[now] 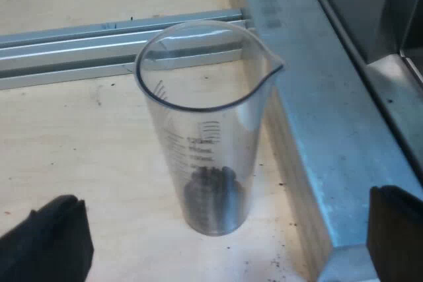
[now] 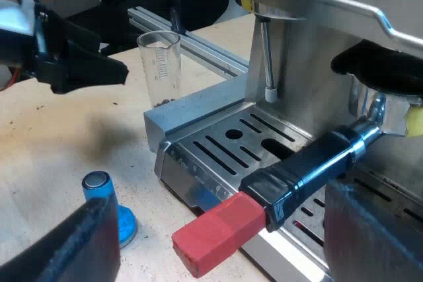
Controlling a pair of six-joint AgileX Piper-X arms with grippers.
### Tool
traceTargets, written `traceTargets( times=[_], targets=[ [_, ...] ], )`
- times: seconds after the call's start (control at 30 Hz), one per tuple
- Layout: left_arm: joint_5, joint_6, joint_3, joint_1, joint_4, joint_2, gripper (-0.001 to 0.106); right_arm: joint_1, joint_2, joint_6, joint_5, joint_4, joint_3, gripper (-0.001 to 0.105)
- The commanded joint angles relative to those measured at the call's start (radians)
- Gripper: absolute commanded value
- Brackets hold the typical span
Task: Pour the beans into the coffee machine
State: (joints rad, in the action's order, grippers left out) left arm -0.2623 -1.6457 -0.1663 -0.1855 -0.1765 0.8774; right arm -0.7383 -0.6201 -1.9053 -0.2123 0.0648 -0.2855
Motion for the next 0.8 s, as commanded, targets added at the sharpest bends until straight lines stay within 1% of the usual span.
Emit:
traceTargets(
  times=[0.03, 0.2, 0.33, 0.37, 0.4, 0.43, 0.47, 0.57, 0.63, 0.8],
  targets=[
    [-0.006, -0.010, -0.005, -0.001, -0.077, 0.037, 0.087, -0.001, 0.007, 0.000, -0.002, 0.015, -0.003, 0.067],
    [-0.004, -0.010, -0.005, -0.001, -0.154, 0.096, 0.087, -0.001, 0.007, 0.000, -0.002, 0.015, -0.003, 0.067],
    [-0.003, -0.010, -0.005, -0.001, -0.189, 0.122, 0.087, -0.001, 0.007, 0.000, -0.002, 0.015, -0.003, 0.067],
    [-0.003, -0.010, -0.005, -0.001, -0.208, 0.130, 0.087, -0.001, 0.007, 0.000, -0.002, 0.015, -0.003, 0.067],
    [-0.003, -0.010, -0.005, -0.001, -0.250, 0.153, 0.087, -0.001, 0.007, 0.000, -0.002, 0.015, -0.003, 0.067],
    [-0.017, -0.010, -0.005, -0.001, -0.302, 0.183, 0.087, -0.001, 0.007, 0.000, -0.002, 0.015, -0.003, 0.067],
    [-0.027, -0.010, -0.005, -0.001, -0.329, 0.216, 0.087, -0.001, 0.007, 0.000, -0.002, 0.015, -0.003, 0.067],
    [-0.045, -0.010, -0.005, -0.001, -0.377, 0.266, 0.087, -0.001, 0.007, 0.000, -0.002, 0.015, -0.003, 0.067],
    [-0.053, -0.010, -0.005, -0.001, -0.449, 0.337, 0.087, -0.001, 0.007, 0.000, -0.002, 0.028, -0.003, 0.067],
    [-0.053, -0.010, -0.005, -0.001, -0.522, 0.394, 0.087, -0.001, 0.007, 0.000, -0.002, 0.052, -0.003, 0.067]
  ],
)
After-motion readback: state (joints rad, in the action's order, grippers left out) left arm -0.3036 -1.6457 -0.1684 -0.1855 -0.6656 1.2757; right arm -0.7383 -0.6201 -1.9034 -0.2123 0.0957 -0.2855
